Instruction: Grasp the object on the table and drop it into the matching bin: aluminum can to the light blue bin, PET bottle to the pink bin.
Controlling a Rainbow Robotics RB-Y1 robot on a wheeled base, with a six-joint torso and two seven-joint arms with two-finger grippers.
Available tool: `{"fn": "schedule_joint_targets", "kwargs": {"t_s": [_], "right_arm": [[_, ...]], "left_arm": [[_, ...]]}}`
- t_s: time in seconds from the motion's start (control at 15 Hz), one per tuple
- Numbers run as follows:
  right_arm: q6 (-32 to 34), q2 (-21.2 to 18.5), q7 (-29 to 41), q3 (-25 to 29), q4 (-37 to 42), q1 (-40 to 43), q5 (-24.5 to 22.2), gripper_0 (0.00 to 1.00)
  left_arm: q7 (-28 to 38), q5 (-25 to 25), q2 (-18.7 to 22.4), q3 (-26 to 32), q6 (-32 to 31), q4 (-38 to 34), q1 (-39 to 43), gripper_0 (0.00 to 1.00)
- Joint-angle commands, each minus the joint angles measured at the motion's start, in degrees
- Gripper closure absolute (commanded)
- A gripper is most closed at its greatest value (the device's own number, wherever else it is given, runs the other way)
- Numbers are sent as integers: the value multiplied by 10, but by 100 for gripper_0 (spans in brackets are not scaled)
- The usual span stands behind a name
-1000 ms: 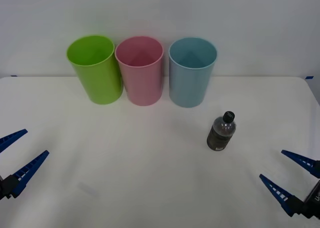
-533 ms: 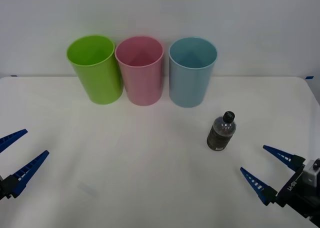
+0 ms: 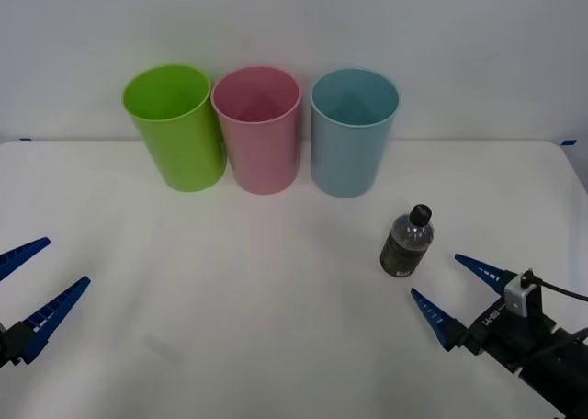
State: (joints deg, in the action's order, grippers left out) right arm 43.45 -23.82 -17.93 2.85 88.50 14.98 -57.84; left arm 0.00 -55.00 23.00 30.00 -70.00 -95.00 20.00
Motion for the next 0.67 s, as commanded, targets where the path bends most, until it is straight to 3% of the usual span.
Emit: {"fn": "schedule_joint_targets", "kwargs": {"t_s": [0.07, 0.4, 0.67], "right_arm": [[-49, 0, -1, -31, 0, -18, 0, 0], [-122, 1, -1, -79, -3, -50, 0, 0], [-107, 25, -5, -85, -97, -128, -2, 0]], "left_arm": [[0, 0, 0, 0, 0, 0, 0, 0], [0, 0, 0, 0, 0, 0, 0, 0], [0, 0, 0, 0, 0, 0, 0, 0]]}}
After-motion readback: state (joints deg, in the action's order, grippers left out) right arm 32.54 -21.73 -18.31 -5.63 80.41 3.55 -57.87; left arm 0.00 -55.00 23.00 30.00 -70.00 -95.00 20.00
